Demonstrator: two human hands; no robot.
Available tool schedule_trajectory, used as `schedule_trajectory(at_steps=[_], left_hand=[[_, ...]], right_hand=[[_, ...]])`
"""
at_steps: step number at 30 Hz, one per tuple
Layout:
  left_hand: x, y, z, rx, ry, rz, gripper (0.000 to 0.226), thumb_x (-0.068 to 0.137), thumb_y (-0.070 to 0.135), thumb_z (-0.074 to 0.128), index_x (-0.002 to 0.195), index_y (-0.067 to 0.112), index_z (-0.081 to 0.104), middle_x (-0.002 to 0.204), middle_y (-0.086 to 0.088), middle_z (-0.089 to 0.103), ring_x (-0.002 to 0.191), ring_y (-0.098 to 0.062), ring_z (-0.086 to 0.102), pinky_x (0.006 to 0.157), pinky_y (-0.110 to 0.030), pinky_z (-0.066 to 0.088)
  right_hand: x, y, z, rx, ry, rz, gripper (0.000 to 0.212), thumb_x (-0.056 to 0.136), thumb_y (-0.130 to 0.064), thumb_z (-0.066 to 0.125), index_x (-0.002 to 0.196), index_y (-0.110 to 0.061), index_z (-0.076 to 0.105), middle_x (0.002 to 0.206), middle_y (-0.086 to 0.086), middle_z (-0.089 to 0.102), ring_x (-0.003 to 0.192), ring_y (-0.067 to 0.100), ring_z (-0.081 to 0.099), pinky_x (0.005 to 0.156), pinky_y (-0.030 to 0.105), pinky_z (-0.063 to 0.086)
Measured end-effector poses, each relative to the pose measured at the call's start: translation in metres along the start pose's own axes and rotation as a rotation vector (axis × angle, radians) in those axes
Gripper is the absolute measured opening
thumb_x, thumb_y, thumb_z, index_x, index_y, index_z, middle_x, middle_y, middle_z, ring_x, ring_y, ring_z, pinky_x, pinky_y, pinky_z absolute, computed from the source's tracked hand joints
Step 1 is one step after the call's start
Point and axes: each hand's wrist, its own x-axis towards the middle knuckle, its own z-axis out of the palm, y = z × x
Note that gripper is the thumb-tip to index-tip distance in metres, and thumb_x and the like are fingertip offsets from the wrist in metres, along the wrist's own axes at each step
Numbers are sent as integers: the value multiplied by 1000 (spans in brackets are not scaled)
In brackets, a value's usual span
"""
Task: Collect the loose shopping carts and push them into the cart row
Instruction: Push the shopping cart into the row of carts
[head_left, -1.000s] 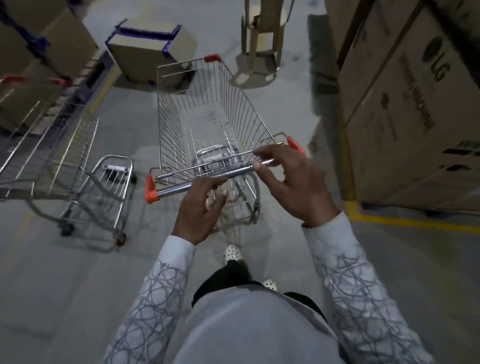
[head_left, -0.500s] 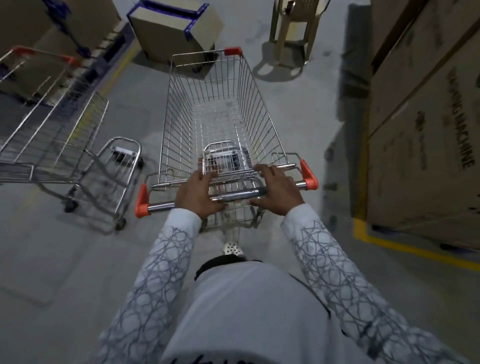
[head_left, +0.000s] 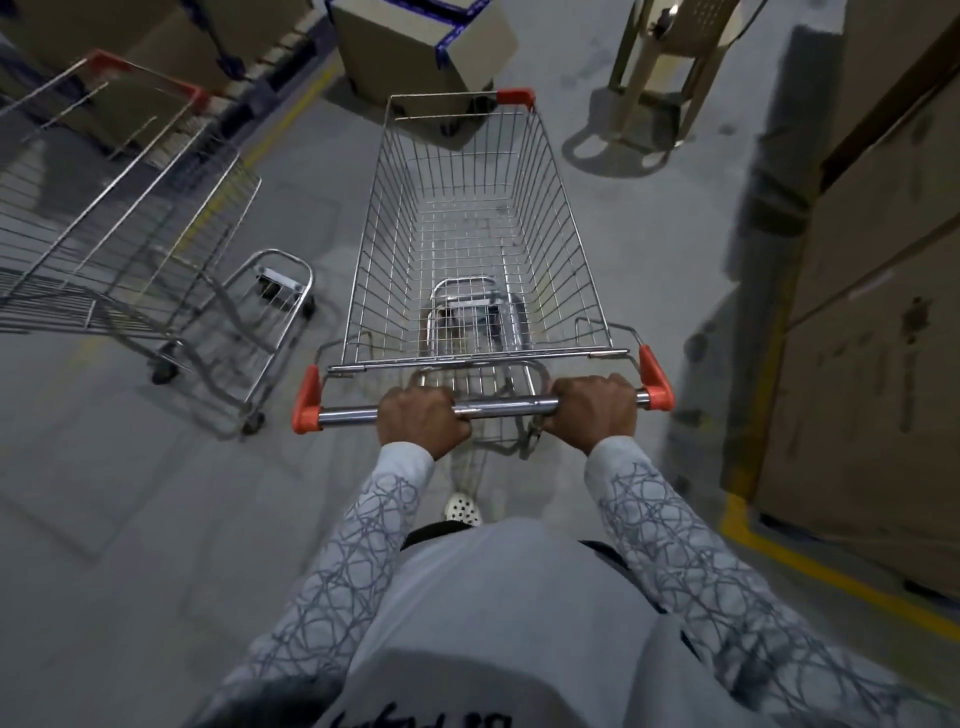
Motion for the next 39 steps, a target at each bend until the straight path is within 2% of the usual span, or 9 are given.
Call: schedule_trajectory(at_steps=[6,9,16,19,25,27,32,35,39], left_hand=[[30,22,-10,15,23,-29,39,80,51,63,107,24,70,97,-4,72,92,-26,68,80,-31,47],[43,34,-15,1,26,-85,39,78,50,64,105,24,72,97,-4,73,93,-27,69,82,-32,48],[64,66,-21,3,32,-227,42,74,54,62,104,28,76,93,0,74,91,-25,70,81,-33,52],[67,89,-25,-25,-4,-271,38,75,53,64,98,25,76,94,-1,74,91,-25,70,79,-33,52],[56,121,-30,-63,-14,-359,32,78,48,63,93,23,75,89,-2,74,90,-28,70,71,-30,44],[51,130,-28,-81,-21,-394,31,74,43,63,95,24,75,90,-3,74,92,-28,70,72,-31,45],[33,157,-19,-130,-29,-459,34,74,41,63,101,22,74,94,-6,74,93,-32,69,78,-34,50],[20,174,-10,-143,-7,-498,35,77,43,60,102,22,72,99,-8,73,96,-33,69,78,-34,49],[-3,192,-1,-182,31,-570,36,78,47,57,99,21,72,92,-8,74,90,-32,69,78,-35,46]], right_hand=[[36,24,-13,-3,29,-63,27,83,-48,58,85,-24,71,70,-3,67,60,22,54,73,32,39],[54,37,-20,25,17,-112,24,79,-45,60,86,-25,72,74,-3,69,67,23,63,73,31,41],[83,70,-22,38,46,-256,22,81,-42,59,89,-27,73,79,-2,69,72,24,65,71,32,40],[93,90,-21,13,44,-275,26,82,-46,58,88,-25,74,71,-3,62,65,23,55,68,31,36],[99,118,-26,15,56,-357,30,81,-51,62,91,-26,75,76,-1,69,70,23,60,72,33,34],[100,125,-26,12,49,-388,28,81,-50,63,90,-26,74,77,-1,70,68,23,55,72,33,33],[108,145,-21,2,76,-485,28,77,-47,64,91,-25,73,79,-1,72,76,24,66,76,33,38],[112,153,-18,-51,96,-552,29,74,-49,63,89,-26,75,75,-1,73,73,24,68,76,32,39],[113,156,-13,-112,141,-671,34,77,-55,60,82,-25,75,68,0,71,66,25,68,74,31,40]])
